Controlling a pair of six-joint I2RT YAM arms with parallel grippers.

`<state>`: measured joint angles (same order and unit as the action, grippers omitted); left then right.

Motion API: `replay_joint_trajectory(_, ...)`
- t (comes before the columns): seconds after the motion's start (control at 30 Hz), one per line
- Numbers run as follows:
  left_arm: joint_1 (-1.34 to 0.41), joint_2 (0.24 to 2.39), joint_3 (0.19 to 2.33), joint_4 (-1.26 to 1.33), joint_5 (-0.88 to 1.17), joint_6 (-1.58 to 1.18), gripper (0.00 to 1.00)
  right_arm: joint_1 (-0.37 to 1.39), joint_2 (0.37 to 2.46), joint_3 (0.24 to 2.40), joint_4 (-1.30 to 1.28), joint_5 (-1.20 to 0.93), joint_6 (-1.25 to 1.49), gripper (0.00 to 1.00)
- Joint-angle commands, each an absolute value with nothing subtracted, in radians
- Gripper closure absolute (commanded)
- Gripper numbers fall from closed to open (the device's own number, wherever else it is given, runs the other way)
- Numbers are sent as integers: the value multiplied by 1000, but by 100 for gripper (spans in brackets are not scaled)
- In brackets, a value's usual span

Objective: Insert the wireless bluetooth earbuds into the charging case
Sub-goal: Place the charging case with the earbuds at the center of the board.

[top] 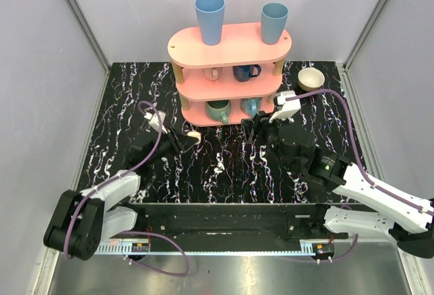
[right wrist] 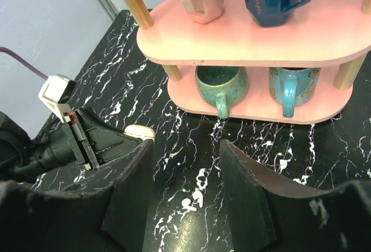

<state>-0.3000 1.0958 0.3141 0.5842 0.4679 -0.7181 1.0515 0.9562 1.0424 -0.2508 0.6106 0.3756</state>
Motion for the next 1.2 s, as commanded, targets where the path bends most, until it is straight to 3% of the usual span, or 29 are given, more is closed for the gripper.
replay_joint_trajectory(0.0,-285,1209,267,761,519,-841,100,1039,933,1042,-250,624,396,43)
replay_joint_trajectory(0.27,-281,1443,229,969,566,-904,100,1035,922,1034,-267,637,410,42)
replay_joint_trajectory(0.77,-281,1519,272,835,552,-798,98,1034,1003,1094,-276,611,385,41)
replay_joint_trajectory(0.83,-281,1519,267,816,542,-792,95,1034,1008,1095,-273,617,373,41)
replay_joint_trajectory(0.87,-281,1517,268,808,528,-781,87,1034,1008,1095,-278,630,370,41)
replay_joint_trajectory(0.97,-281,1508,267,773,499,-759,88,1032,1006,1091,-287,655,362,41)
replay_joint_trajectory(1.1,-281,1488,264,710,450,-750,78,1032,1002,1089,-287,647,357,41)
replay_joint_trajectory(1.17,-281,1470,264,697,431,-732,78,1032,1003,1088,-288,649,356,41)
